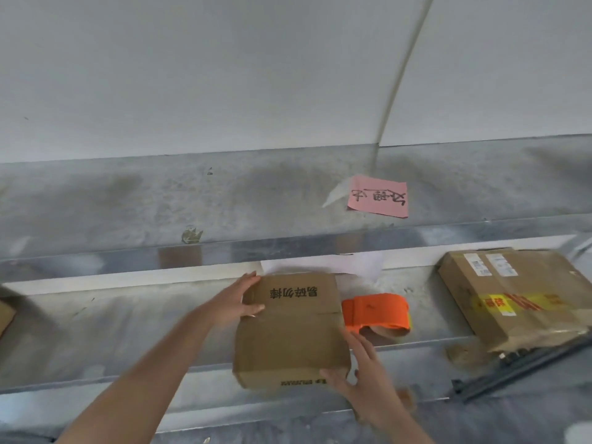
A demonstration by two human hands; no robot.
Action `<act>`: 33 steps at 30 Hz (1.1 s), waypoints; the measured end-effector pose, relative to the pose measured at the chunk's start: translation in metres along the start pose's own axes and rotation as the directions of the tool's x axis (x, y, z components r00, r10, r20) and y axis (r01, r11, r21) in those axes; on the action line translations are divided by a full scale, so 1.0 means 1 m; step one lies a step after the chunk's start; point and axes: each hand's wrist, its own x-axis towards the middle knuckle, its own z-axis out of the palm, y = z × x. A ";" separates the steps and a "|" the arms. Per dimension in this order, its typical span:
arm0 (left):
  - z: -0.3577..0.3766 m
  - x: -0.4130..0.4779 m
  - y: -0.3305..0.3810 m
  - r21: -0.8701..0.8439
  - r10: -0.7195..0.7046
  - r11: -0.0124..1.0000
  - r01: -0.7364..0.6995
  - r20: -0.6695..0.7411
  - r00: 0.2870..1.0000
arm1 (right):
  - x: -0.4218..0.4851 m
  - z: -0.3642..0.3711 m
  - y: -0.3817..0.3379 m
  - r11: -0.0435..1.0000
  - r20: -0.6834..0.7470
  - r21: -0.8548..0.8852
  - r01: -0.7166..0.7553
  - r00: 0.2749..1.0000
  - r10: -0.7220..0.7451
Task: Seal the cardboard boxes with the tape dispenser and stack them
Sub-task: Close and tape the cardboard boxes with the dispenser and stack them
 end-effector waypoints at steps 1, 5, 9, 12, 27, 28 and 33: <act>0.000 0.001 -0.002 -0.013 0.012 1.000 -0.012 0.034 0.999 | 0.002 0.004 -0.002 0.999 -0.002 -0.021 -0.024 1.000 0.024; -0.005 -0.013 -0.022 -0.013 0.049 0.999 -0.048 0.047 0.998 | 0.014 0.009 -0.011 0.995 0.014 -0.083 -0.048 0.999 0.049; -0.009 -0.046 -0.061 0.082 0.072 0.994 -0.068 -0.052 0.996 | 0.029 0.002 -0.013 0.982 0.029 -0.185 -0.032 0.999 0.038; 0.013 -0.083 -0.082 0.093 0.151 0.987 -0.134 -0.200 0.968 | 0.045 0.008 -0.022 0.947 0.032 -0.321 0.013 0.999 -0.003; 0.083 -0.109 -0.086 0.178 0.280 0.957 -0.230 -0.351 0.893 | 0.031 0.058 -0.053 0.551 0.281 -0.784 0.286 0.955 -0.096; 0.088 -0.112 -0.085 0.207 0.266 0.958 -0.200 -0.371 0.889 | 0.034 0.056 -0.054 0.552 0.292 -0.784 0.284 0.953 -0.076; 0.084 -0.113 -0.087 0.318 0.310 0.928 -0.197 -0.361 0.879 | 0.044 0.040 -0.046 0.528 0.335 -0.768 0.363 0.930 -0.153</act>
